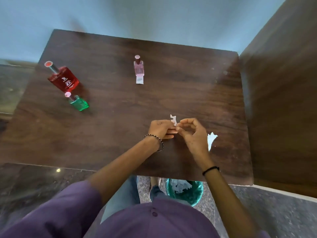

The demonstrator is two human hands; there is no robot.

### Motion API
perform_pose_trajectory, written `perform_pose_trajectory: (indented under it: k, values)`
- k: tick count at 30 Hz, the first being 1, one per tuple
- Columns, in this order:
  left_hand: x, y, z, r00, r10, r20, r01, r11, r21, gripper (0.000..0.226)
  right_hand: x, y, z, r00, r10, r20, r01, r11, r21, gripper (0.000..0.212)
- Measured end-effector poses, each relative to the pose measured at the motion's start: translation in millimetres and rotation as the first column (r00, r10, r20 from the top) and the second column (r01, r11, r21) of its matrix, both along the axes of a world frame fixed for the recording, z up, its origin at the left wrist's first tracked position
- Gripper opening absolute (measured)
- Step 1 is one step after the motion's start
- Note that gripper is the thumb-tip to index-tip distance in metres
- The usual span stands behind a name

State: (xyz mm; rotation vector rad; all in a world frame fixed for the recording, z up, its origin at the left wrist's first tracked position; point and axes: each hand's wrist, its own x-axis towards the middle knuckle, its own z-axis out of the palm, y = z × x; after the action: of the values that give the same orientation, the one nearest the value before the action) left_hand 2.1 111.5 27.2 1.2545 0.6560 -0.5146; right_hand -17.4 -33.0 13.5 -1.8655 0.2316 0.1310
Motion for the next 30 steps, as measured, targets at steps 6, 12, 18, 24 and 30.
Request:
perform_pose_trajectory:
  k: [6,12,18,24,30]
  values:
    - [11,57,-4,0.981,0.192,-0.004,-0.192,0.981,0.042,0.014,33,55,-1,0.985,0.172,-0.013,-0.173,0.984,-0.032,0.027]
    - [13,121,-13,0.941,0.337,0.004,-0.336,0.936,0.103,0.013,68,124,-1,0.943,0.324,-0.07,-0.326,0.945,-0.01,0.022]
    - [7,169,-27,0.927,0.376,0.018,-0.371,0.905,0.207,0.016,93,211,3,0.862,0.508,0.004,-0.507,0.861,-0.05,0.014]
    - [10,182,-32,0.91,0.414,0.026,-0.401,0.863,0.307,0.025,108,294,0,0.655,0.755,-0.009,-0.752,0.651,-0.098,0.049]
    - [8,186,-37,0.933,0.359,-0.013,-0.325,0.858,0.397,0.015,114,328,-9,0.54,0.841,0.014,-0.81,0.524,-0.263,0.033]
